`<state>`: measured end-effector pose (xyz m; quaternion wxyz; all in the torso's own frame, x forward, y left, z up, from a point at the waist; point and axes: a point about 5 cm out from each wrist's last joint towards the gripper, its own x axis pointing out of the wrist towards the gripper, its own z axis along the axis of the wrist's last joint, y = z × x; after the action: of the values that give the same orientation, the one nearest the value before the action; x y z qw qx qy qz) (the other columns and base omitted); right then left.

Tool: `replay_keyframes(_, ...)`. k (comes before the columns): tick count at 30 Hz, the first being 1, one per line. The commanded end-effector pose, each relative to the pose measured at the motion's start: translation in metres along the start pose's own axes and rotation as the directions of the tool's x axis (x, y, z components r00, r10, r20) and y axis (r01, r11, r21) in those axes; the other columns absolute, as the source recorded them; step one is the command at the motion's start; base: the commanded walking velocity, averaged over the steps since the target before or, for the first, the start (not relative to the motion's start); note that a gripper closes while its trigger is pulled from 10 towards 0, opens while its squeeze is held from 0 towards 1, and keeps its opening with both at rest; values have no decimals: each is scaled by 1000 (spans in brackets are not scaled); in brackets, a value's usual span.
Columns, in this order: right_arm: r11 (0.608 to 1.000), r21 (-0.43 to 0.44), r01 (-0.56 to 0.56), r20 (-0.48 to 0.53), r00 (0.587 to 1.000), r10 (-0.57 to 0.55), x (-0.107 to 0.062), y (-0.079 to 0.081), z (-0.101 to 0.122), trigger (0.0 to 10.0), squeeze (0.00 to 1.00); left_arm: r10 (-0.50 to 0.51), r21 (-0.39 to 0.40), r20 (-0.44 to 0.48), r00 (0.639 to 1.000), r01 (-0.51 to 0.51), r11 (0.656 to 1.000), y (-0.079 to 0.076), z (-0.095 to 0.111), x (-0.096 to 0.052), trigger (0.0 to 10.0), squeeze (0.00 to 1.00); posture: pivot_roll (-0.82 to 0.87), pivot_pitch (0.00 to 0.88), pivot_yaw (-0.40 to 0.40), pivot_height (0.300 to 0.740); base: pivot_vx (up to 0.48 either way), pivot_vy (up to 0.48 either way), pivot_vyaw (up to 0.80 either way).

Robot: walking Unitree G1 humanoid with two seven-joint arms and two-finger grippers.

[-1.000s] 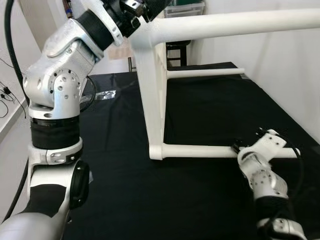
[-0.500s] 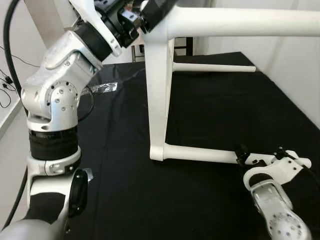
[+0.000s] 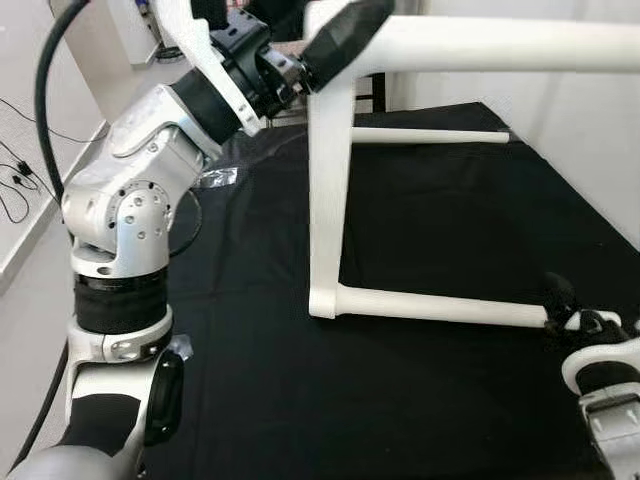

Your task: Building children table

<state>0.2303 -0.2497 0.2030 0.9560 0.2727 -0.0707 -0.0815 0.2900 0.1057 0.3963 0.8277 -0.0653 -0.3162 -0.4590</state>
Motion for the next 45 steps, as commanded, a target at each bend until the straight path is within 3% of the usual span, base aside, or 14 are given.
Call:
replay_keyframes(1,998,-31,-57,10,998,57,2,9,2,10000,0,-82,-48,-42,996,80,996,-8,-9,-4,10000,0,-114,60,38,740,0,0,0)
replay_keyframes(4,994,-74,-86,35,995,89,16,15,11,10000,0,-226,-154,-39,973,218,964,-24,-17,-15,10000,0,-114,61,33,740,0,0,0)
replay_keyframes(6,989,-111,-102,30,994,106,19,18,11,10000,0,-265,-194,-41,963,252,948,-28,-21,-20,10000,0,-113,61,34,740,0,0,0)
replay_keyframes(10,984,-139,-115,19,993,119,24,23,7,10000,0,-253,-222,-49,966,236,946,-28,-29,-27,10000,0,-109,62,29,740,0,0,0)
replay_keyframes(14,966,-223,-131,4,991,136,32,33,-3,10000,0,-219,-290,-28,975,202,936,-25,-39,-36,10000,0,-104,61,25,740,0,0,0)
replay_keyframes(18,945,-276,-174,-22,984,174,36,45,-15,10000,0,-263,-390,21,964,251,886,-32,-45,-44,10000,0,-96,57,19,740,0,0,0)
replay_keyframes(20,943,-281,-178,-28,984,177,36,46,-16,10000,0,-280,-400,23,960,265,877,-34,-47,-46,10000,0,-96,57,19,740,0,0,0)
replay_keyframes(22,934,-310,-179,-47,984,173,37,46,-22,10000,0,-370,-453,12,929,336,826,-51,-52,-57,10000,0,-101,53,15,740,0,0,0)
replay_keyframes(26,926,-344,-155,-51,988,147,39,42,-25,10000,0,-406,-487,-10,914,350,800,-65,-58,-65,10000,0,-98,52,13,740,0,0,0)
replay_keyframes(33,898,-438,-31,-27,999,21,45,18,-22,10000,0,-343,-495,-103,934,251,832,-70,-84,-75,10000,0,-95,49,10,740,0,0,0)
replay_keyframes(36,867,-497,21,-15,999,-33,46,8,-20,10000,0,-226,-483,-206,952,102,870,-69,-109,-83,10000,0,-98,50,7,740,0,0,0)
replay_keyframes(37,867,-497,21,-15,999,-33,46,8,-20,10000,0,-226,-483,-206,952,102,870,-69,-109,-83,10000,0,-98,50,7,740,0,0,0)
replay_keyframes(40,852,-522,-41,-43,999,22,43,9,-27,10000,0,-37,-417,-305,952,-99,903,-65,-135,-95,10000,0,-105,49,8,740,0,0,0)
replay_keyframes(45,835,-541,-103,-68,995,79,41,14,-32,10000,0,62,-371,-353,934,-200,907,-63,-147,-106,10000,0,-117,47,4,740,0,-87,0)
